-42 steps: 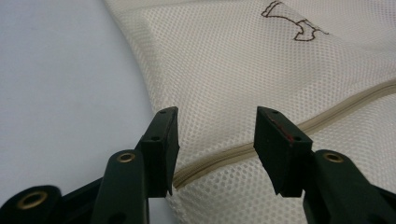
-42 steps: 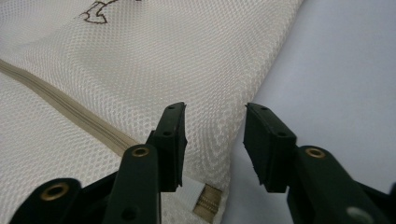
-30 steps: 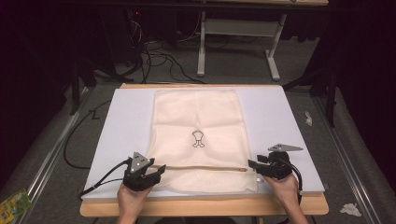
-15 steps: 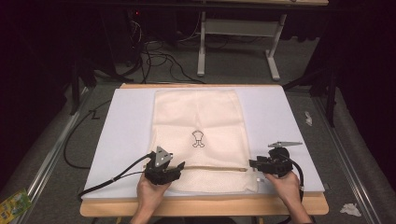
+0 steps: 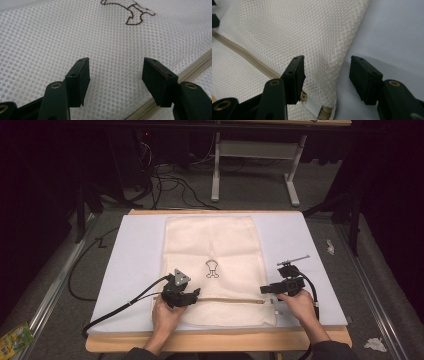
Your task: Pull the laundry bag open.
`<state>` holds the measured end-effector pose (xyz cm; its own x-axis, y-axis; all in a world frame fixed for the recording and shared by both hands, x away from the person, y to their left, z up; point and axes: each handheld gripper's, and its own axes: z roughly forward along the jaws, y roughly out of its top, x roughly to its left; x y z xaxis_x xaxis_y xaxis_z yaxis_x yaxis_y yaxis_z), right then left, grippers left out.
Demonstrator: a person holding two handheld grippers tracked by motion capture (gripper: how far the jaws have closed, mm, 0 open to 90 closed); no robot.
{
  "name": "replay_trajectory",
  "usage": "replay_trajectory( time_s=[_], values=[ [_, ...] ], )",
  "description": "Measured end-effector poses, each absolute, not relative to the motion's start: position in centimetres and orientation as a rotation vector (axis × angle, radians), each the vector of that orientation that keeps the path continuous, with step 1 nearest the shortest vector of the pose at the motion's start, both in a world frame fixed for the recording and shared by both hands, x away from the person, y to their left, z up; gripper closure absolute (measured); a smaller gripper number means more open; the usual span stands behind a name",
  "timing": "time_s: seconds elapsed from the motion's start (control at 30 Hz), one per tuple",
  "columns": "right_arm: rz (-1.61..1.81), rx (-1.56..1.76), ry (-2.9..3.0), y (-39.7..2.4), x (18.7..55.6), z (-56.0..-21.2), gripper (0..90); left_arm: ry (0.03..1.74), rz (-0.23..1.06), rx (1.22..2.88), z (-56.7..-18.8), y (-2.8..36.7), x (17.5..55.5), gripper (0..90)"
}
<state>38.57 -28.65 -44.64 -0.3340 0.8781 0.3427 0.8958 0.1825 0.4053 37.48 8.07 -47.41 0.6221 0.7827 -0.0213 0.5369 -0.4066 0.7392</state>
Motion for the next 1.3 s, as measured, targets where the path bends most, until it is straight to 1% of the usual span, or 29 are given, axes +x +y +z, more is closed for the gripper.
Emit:
replay_trajectory(
  time_s=[0.1, 0.57, 0.8, 1.1, 1.3],
  values=[
    [-0.818, -1.785, -2.380, -28.2, 39.0, -45.0, 44.6, 1.034, 0.426, 2.114, -47.6, 8.0, 37.6, 40.2],
    [-0.831, -1.735, -2.303, -26.8, 39.7, -45.2, 42.4, 1.010, 0.454, 2.124, -48.2, 7.8, 37.5, 41.5],
    [-0.850, -1.707, -2.266, -27.8, 39.1, -45.4, 44.0, 1.012, 0.460, 2.114, -48.3, 7.8, 37.4, 41.8],
    [-0.891, -1.659, -2.251, -26.4, 39.4, -45.3, 44.6, 1.014, 0.453, 2.109, -48.4, 7.8, 37.4, 41.6],
    [-0.875, -1.636, -2.212, -28.1, 38.1, -45.7, 49.2, 1.016, 0.454, 2.106, -48.4, 7.8, 37.3, 41.7]
  ],
)
